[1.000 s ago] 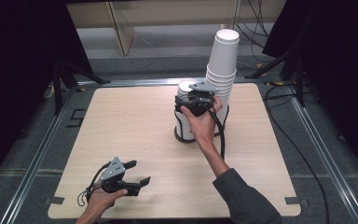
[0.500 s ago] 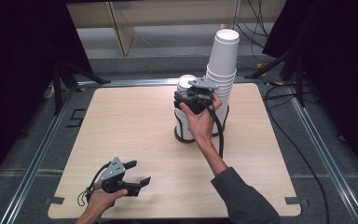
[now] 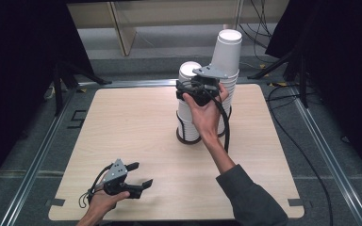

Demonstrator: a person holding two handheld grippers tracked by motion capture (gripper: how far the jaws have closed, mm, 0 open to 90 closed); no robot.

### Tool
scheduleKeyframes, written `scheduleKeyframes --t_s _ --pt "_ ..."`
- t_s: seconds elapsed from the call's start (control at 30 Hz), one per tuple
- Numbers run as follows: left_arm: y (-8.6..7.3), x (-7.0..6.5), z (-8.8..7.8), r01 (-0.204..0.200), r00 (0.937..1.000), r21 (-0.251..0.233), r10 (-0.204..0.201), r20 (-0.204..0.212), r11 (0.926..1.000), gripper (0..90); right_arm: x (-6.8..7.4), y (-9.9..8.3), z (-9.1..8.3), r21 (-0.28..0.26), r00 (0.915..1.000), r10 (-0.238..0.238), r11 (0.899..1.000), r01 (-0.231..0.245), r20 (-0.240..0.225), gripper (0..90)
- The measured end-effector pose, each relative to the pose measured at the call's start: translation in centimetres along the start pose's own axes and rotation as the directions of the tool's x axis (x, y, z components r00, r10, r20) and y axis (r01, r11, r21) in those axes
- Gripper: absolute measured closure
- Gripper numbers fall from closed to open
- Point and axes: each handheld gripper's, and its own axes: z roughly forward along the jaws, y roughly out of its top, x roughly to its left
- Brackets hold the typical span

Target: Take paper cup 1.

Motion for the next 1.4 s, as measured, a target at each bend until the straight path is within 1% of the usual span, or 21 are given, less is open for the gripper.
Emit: scheduleKeyframes --t_s 0.13,0.17,0.27,0.3,0.33,0.37,0.5,0.53,0.57,0.6,0.7,0.73,0.83,0.87,0.9,1.07,1.13,1.17,1.3,1.37,1.4 --pt "0.0 0.0 0.0 0.0 1.0 -0.006 0.0 -0.001 1.0 14.5 0.2 1.6 -0.9 -0.036 1.0 0.0 0.999 -0.001 -0.003 19.5" --pt "0.1 0.0 -0.1 -0.006 1.0 0.014 0.006 -0.007 0.9999 14.5 0.3 2.2 -1.3 -0.049 1.0 -0.002 0.999 0.002 -0.009 19.5" --pt "0.0 0.0 -0.1 -0.002 1.0 0.007 0.002 -0.005 1.0 14.5 0.5 2.7 -1.7 -0.059 0.9999 -0.002 0.998 0.001 -0.012 19.5" --pt "0.0 0.0 -0.1 -0.002 1.0 0.007 0.002 -0.004 1.0 14.5 0.5 2.9 -1.9 -0.066 0.9996 -0.02 0.998 0.019 -0.021 19.5" --pt "0.0 0.0 -0.1 -0.001 1.0 0.007 0.001 -0.005 1.0 14.5 0.6 3.1 -2.1 -0.067 0.9995 -0.01 0.998 0.008 -0.03 19.5" --pt "0.0 0.0 -0.1 -0.003 1.0 0.012 0.003 -0.007 0.9999 14.5 0.7 3.3 -2.8 -0.076 0.9989 -0.029 0.997 0.027 -0.036 19.5" --pt "0.0 0.0 -0.1 0.001 1.0 0.006 -0.001 -0.005 1.0 14.5 1.0 3.1 -3.9 -0.08 0.9949 -0.039 0.996 0.031 -0.093 19.5" --pt "0.0 0.1 -0.1 -0.005 1.0 0.014 0.005 -0.007 0.9999 14.5 1.1 2.9 -4.2 -0.073 0.9937 -0.035 0.997 0.028 -0.106 19.6" --pt "0.0 0.1 -0.1 -0.007 1.0 0.012 0.007 -0.007 0.9999 14.5 1.1 2.6 -4.4 -0.079 0.9914 -0.053 0.996 0.043 -0.12 19.5" --pt "0.0 0.1 -0.1 -0.007 1.0 0.012 0.007 -0.007 0.9999 14.5 1.3 2.3 -4.6 -0.073 0.9882 -0.037 0.997 0.026 -0.149 19.5" --pt "0.0 0.1 -0.1 0.008 0.9999 0.0 -0.008 -0.011 1.0 14.5 1.7 0.9 -5.2 -0.054 0.9774 -0.037 0.998 0.027 -0.208 19.5" --pt "0.0 0.2 -0.1 -0.003 1.0 0.004 0.003 -0.009 1.0 14.5 1.8 0.5 -5.3 -0.05 0.9747 -0.045 0.998 0.035 -0.219 19.5" --pt "0.0 0.2 -0.1 0.004 0.9999 -0.005 -0.004 -0.009 1.0 14.5 2.2 -1.0 -5.6 -0.045 0.9646 -0.071 0.997 0.061 -0.254 19.5" --pt "0.1 0.2 -0.2 0.003 0.9999 0.012 -0.003 -0.015 0.9999 14.5 2.3 -1.3 -5.6 -0.039 0.9617 -0.062 0.998 0.054 -0.267 19.5" --pt "0.0 0.2 -0.1 0.008 0.9999 0.007 -0.008 -0.014 0.9999 14.5 2.5 -1.9 -5.6 -0.03 0.9575 -0.06 0.998 0.054 -0.282 19.5" --pt "0.0 0.3 -0.1 0.009 0.9999 0.002 -0.009 -0.011 1.0 14.5 3.0 -3.5 -5.5 -0.017 0.9492 -0.07 0.998 0.068 -0.307 19.5" --pt "0.0 0.3 -0.1 0.013 0.9999 -0.001 -0.013 -0.009 0.9999 14.5 3.5 -4.8 -5.3 0.02 0.9388 -0.037 0.999 0.046 -0.342 19.4" --pt "0.0 0.3 -0.2 0.012 0.9999 -0.002 -0.012 -0.009 0.9999 14.5 3.4 -5.2 -5.2 0.014 0.9395 -0.06 0.998 0.069 -0.337 19.4" --pt "0.0 0.2 -0.1 0.017 0.9998 -0.007 -0.017 -0.01 0.9998 14.5 3.7 -6.8 -4.7 0.048 0.9345 -0.019 0.998 0.039 -0.355 19.4" --pt "0.0 0.3 -0.2 0.016 0.9998 -0.008 -0.016 -0.01 0.9998 14.5 3.5 -7.1 -4.6 0.054 0.934 -0.033 0.997 0.056 -0.356 19.4" --pt "0.0 0.3 -0.1 0.016 0.9998 -0.008 -0.017 -0.011 0.9998 14.5 3.6 -7.5 -4.5 0.06 0.9313 -0.022 0.997 0.047 -0.364 19.4"
